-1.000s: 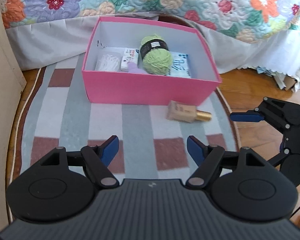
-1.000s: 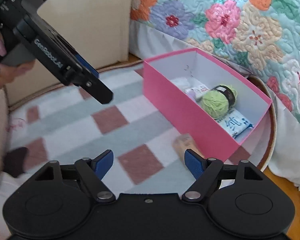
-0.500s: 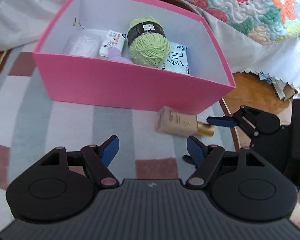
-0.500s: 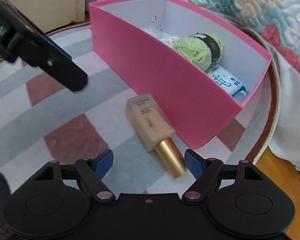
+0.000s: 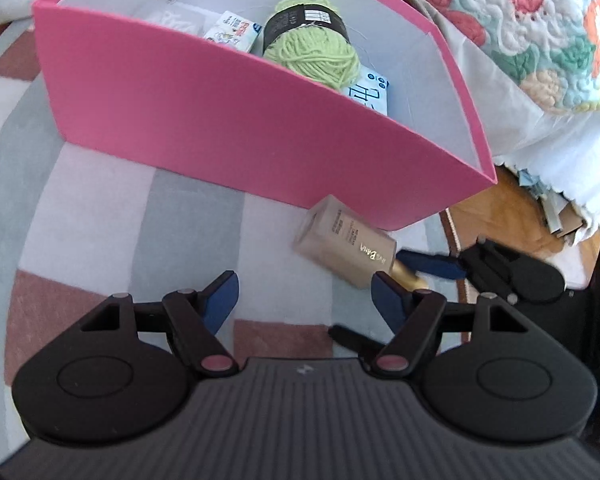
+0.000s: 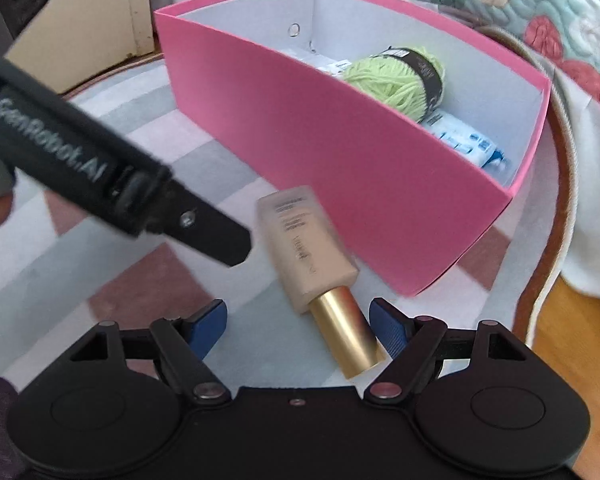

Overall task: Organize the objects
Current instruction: 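Withdraw both grippers and move toward the beige foundation bottle, then close the right gripper on the foundation bottle while the left gripper clamps it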

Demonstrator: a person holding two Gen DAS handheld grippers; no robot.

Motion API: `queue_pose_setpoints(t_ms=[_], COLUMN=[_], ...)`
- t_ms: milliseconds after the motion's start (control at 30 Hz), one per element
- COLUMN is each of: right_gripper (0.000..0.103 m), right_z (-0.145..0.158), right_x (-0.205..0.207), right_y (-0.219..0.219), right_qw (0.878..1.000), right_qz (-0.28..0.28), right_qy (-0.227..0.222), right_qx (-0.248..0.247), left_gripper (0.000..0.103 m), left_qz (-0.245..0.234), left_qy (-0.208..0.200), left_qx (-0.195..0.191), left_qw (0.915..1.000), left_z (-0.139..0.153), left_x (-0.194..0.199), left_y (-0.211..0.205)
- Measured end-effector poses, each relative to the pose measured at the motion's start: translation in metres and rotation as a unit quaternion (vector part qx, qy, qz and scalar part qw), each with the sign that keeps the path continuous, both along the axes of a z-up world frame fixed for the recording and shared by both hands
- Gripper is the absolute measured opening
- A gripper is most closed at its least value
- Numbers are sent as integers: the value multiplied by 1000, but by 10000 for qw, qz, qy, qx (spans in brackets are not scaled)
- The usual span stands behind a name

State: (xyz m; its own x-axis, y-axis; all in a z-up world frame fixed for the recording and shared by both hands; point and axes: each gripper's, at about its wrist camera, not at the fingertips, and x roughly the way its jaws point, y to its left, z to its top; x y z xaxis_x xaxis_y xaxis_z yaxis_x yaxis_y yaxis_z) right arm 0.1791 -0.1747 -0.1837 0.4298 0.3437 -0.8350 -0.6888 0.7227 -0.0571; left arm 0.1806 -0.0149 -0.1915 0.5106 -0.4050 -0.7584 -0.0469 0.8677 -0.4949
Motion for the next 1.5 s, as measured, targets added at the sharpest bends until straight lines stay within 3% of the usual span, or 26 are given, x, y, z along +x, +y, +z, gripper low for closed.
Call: queue_pose_setpoints(t_ms=[200, 333, 467, 533, 700, 900, 1000, 1167, 1400, 1500], right_gripper=[81, 82, 80, 59, 41, 41, 41, 42, 45, 47], right_z=[7, 5, 0, -2, -6, -3, -1, -1, 0, -3], right_x=[-22, -30, -5, 0, 1, -27, -39, -67, -87, -70], right_y=[-1, -1, -4, -5, -6, -2, 4, 14, 16, 14], right_qw=[9965, 9978, 9976, 9971, 9925, 9827, 9782, 9790, 9785, 9691], right_qz=[-196, -291, -492, -519, -1046, -1474, -1530, -1475, -1391, -1591], right_qy=[618, 347, 146, 158, 149, 469, 760, 872, 1016, 1267], right_qx=[527, 486, 468, 541, 622, 1015, 1179, 1106, 1135, 1395], left_gripper=[72, 71, 67, 64, 58, 50, 41, 41, 40, 41], left_qz=[170, 242, 247, 230, 142, 195, 211, 156, 315, 417], left_qy=[124, 86, 65, -34, -30, 118, 164, 196, 597, 635], left_qx=[-290, -300, -445, -468, -538, -596, -699, -323, -536, -624], left_qw=[9994, 9992, 9987, 9986, 9984, 9980, 9972, 9992, 9963, 9952], left_z=[-5, -7, -11, -12, -19, -18, -17, -11, -13, -15], left_x=[-13, -19, -15, -14, -12, -18, -27, -51, -70, -73], left_y=[12, 16, 15, 12, 5, 9, 8, -2, 6, 7])
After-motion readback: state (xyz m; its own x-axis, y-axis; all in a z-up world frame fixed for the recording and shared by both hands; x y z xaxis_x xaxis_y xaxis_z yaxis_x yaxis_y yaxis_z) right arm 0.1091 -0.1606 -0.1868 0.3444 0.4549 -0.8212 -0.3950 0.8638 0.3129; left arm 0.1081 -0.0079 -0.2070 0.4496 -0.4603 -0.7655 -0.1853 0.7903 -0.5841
